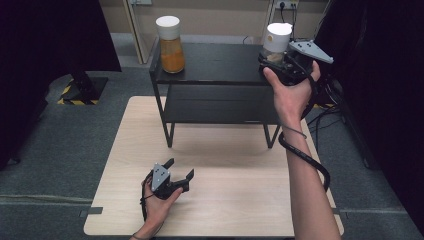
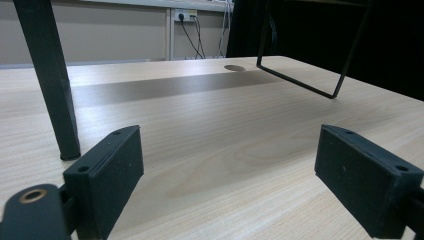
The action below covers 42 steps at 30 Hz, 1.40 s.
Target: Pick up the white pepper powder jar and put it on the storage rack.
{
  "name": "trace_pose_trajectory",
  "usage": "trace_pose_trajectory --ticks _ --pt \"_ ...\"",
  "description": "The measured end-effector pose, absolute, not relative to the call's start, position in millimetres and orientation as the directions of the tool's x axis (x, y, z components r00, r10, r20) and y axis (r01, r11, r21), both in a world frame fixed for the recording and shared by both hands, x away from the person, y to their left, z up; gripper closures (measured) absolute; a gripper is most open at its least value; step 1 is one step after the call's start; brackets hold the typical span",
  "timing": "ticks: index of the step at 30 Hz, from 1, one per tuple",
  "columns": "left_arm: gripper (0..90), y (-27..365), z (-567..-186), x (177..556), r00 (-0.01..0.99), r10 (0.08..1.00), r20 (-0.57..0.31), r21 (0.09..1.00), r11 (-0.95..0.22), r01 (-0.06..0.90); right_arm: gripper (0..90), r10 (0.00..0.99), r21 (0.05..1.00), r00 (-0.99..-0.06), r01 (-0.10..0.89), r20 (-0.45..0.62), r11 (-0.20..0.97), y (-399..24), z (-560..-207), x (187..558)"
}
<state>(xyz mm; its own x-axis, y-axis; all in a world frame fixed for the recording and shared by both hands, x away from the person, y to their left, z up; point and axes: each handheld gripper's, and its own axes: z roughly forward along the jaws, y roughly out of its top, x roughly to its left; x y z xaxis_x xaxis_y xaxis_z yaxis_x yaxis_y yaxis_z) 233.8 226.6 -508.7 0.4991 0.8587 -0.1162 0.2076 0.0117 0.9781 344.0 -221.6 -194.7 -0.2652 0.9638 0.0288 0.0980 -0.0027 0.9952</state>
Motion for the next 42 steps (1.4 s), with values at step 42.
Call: trace_pose_trajectory --ticks 42 --pt "11.7 225.7 -508.6 233.5 0.498 0.860 -0.111 0.979 0.008 0.205 9.4 0.923 0.995 -0.385 0.089 0.002 0.035 -240.6 -253.4 271.3"
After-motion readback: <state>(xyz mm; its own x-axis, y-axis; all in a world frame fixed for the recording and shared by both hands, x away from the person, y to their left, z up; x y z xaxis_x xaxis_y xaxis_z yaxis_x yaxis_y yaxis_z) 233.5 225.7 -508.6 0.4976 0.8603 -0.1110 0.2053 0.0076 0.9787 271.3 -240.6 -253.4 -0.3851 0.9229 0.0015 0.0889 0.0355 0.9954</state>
